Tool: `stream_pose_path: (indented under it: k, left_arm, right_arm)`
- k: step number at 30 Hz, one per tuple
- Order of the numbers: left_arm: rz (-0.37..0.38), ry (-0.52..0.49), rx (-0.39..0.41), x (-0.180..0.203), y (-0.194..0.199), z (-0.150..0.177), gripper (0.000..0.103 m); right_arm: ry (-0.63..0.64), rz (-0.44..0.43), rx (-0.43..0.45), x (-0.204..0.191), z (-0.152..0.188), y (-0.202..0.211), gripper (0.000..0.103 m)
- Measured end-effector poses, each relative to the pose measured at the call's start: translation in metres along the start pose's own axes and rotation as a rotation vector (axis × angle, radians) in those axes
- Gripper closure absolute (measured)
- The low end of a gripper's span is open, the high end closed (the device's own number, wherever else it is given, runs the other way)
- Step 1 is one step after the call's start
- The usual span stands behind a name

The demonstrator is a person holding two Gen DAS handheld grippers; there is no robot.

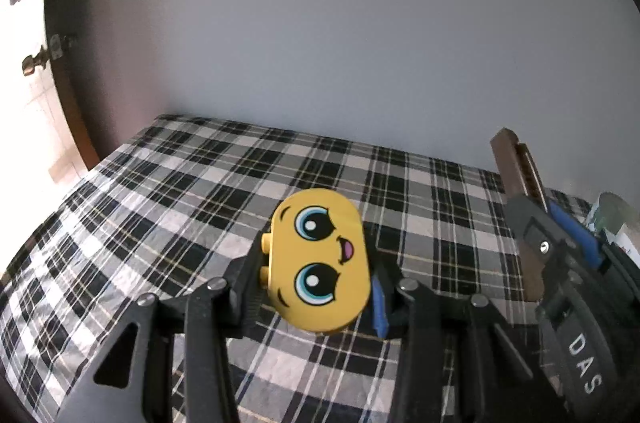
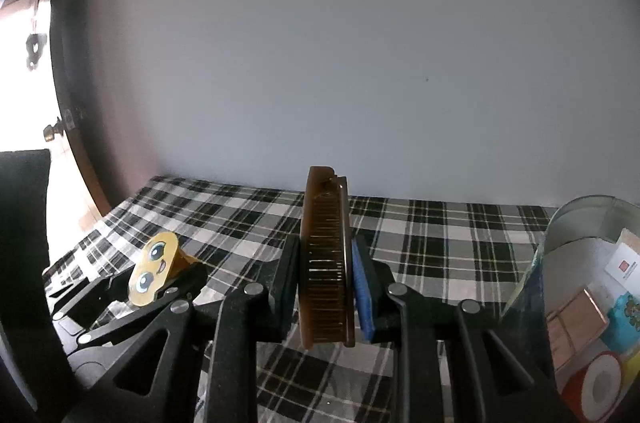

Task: Organize rigid objects
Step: 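Lift and carry the yellow brick and brown comb over the tin with both tools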

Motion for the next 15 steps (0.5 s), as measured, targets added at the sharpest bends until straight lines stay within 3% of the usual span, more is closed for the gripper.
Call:
stream_pose_path:
  k: [15]
  left_arm:
    - [-0.013,0.033,0.002,-0.017,0.012,0.005,0.061]
  right_arm:
    - [0.023,0.05,0.037,-0.018,0.012,0.029,0.075]
Point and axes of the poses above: each gripper's, at about its wrist camera, not at the fingertips, and y roughly against the way its jaws point, x to its right, z to its underside, the point moved 5 cm from there along -y, roughly the way its jaws point, and after that the axes turned 2 degrees about -z, right-handed, at the moved point
